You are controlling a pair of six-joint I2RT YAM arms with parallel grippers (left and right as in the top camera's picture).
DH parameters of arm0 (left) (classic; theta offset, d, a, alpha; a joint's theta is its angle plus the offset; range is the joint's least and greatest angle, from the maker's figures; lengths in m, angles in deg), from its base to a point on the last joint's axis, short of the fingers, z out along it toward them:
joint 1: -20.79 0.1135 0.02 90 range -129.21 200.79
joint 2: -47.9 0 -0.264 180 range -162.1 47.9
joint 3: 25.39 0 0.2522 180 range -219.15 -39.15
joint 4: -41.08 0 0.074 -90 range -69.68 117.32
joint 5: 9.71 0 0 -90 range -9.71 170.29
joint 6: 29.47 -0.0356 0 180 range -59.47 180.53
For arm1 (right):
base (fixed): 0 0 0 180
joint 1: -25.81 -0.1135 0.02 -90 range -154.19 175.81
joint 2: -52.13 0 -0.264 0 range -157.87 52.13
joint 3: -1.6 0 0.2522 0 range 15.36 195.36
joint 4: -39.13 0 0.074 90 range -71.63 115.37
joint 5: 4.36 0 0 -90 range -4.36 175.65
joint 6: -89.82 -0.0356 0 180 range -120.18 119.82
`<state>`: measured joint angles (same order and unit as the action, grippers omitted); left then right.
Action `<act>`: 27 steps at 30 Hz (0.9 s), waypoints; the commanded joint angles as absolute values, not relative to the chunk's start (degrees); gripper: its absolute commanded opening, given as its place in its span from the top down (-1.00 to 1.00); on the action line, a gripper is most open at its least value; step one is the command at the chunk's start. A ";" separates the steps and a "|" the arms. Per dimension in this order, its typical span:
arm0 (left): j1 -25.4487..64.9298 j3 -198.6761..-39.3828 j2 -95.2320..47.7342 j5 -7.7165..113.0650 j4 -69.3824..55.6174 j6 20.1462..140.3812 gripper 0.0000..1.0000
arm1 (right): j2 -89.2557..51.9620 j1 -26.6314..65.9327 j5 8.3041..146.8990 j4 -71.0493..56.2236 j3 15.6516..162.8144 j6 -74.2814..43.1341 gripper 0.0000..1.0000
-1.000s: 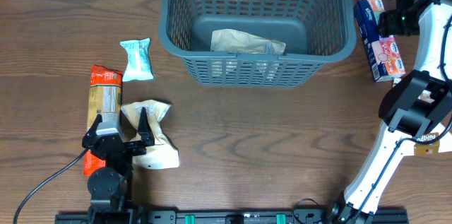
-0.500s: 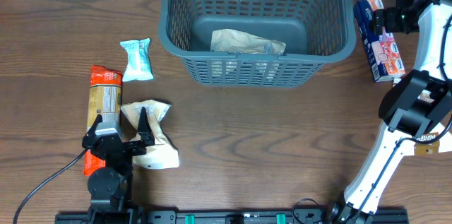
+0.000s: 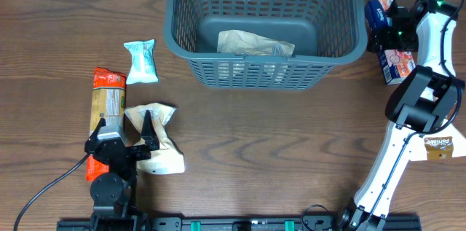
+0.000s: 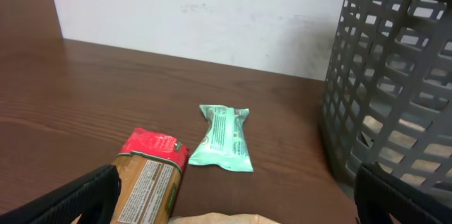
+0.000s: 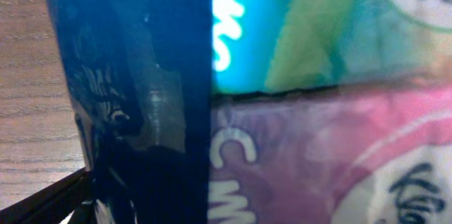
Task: Pack container
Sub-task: 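Move the right gripper to the blue Kleenex pack and grasp it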
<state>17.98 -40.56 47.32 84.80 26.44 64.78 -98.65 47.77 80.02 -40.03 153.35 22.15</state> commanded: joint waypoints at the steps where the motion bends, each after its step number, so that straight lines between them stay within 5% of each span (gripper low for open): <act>1: 17.70 -39.56 47.78 85.24 26.35 65.63 -0.97 | -98.92 47.09 79.19 -39.99 154.09 21.08 -0.99; 8: 17.70 -39.56 47.78 85.26 26.31 65.61 -0.97 | -98.92 47.09 76.13 -39.99 154.09 19.99 -0.87; 12: 17.70 -39.56 47.78 85.26 26.33 65.63 -0.97 | -98.92 47.09 74.16 -39.97 154.09 19.97 -0.24; 16: 17.70 -39.56 47.78 85.26 26.33 65.63 -0.97 | -98.92 47.09 74.18 -40.08 154.09 19.97 0.10; 22: 17.70 -39.56 47.78 85.24 26.33 65.63 -0.97 | -98.61 47.09 73.04 -40.21 154.09 19.07 0.97; 27: 17.70 -39.56 47.78 85.26 26.31 65.61 -0.97 | -97.21 47.09 72.69 -40.10 154.12 18.46 0.98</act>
<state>17.98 -40.56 47.32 84.80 26.44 65.06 -98.35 47.79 74.62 -39.93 154.16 19.48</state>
